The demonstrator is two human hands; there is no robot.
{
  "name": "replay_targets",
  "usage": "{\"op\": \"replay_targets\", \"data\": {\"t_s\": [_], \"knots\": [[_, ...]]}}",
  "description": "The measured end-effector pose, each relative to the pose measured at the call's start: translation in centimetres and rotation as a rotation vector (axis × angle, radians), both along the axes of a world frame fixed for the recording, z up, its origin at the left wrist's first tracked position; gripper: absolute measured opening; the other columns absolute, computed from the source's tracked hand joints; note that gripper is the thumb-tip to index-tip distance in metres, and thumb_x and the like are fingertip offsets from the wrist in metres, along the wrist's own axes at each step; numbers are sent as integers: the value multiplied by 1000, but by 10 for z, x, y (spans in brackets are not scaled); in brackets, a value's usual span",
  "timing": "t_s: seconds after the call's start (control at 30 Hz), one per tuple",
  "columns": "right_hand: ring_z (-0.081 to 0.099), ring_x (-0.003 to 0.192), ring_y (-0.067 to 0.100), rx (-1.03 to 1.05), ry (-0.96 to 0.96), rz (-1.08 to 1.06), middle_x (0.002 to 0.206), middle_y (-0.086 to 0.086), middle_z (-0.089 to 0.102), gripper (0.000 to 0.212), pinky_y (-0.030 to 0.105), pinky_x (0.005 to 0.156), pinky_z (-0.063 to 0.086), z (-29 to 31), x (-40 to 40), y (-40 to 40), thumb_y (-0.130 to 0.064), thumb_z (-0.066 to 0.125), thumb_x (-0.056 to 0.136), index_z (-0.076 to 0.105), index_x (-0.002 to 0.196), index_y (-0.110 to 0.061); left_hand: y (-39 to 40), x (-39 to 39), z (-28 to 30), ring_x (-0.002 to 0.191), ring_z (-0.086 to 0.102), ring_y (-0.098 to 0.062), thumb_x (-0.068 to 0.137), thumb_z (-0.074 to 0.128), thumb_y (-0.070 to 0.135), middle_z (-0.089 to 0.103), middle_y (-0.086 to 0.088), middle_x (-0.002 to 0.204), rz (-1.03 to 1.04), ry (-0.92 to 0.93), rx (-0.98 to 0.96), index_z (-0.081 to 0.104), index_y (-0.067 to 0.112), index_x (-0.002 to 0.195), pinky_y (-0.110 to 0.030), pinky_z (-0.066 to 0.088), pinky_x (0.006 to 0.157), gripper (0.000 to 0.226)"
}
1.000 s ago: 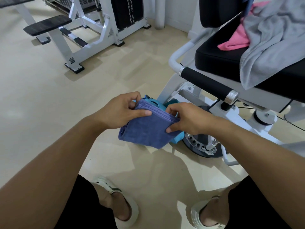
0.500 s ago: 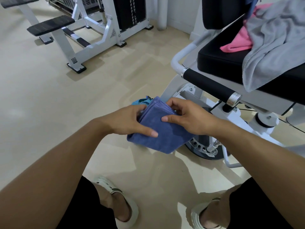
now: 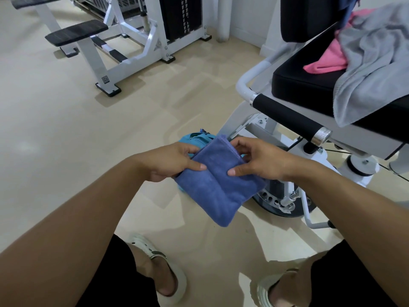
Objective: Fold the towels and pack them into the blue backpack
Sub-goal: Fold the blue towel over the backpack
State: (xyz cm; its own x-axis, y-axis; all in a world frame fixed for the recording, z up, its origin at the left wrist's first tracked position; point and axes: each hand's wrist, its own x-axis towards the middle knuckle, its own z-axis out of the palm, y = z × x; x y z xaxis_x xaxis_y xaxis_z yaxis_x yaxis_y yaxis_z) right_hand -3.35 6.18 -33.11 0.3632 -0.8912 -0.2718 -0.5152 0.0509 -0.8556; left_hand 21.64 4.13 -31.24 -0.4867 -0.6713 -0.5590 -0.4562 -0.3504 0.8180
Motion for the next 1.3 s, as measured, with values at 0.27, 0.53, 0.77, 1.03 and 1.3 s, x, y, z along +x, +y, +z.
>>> {"op": "replay_targets", "data": {"t_s": [0.27, 0.53, 0.77, 1.03, 1.3], "knots": [[65, 88, 14, -172, 343, 33, 108, -9, 66, 45, 29, 72, 53, 2, 13, 9, -16, 78, 79, 58, 113, -38, -2, -10, -4, 89, 73, -20, 96, 52, -6, 74, -11, 108, 140, 33, 210, 64, 6, 122, -29, 63, 68, 31], [63, 90, 14, -231, 381, 121, 104, -9, 69, 27, 37, 78, 51, 14, 27, 30, -28, 60, 95, 60, 122, -28, -2, -20, -13, 89, 76, -22, 98, 41, -7, 76, -14, 110, 312, 55, 262, 67, 0, 121, -29, 62, 67, 36], [57, 115, 18, -275, 605, 116, 130, -6, 54, 79, 38, 92, 52, 13, 38, 48, -51, 78, 79, 39, 144, -29, -2, -21, -11, 97, 74, -41, 102, 36, -4, 70, -26, 119, 462, 126, 380, 67, -8, 115, -34, 64, 66, 34], [64, 100, 16, -171, 363, 94, 115, -6, 69, 51, 23, 77, 50, 8, 19, 24, -13, 62, 89, 56, 137, -30, -7, -6, -2, 116, 67, -13, 70, 76, 65, 73, 7, 120, -11, -30, -22, 68, 32, 121, -40, 52, 102, 61], [67, 108, 2, 4, 24, 146, 121, -15, 71, 46, 21, 91, 55, 20, 6, 11, -21, 65, 99, 56, 140, -37, -3, -13, -5, 99, 71, -11, 82, 78, 40, 76, -3, 106, 123, 55, -324, 69, 20, 100, -24, 53, 84, 28]]}}
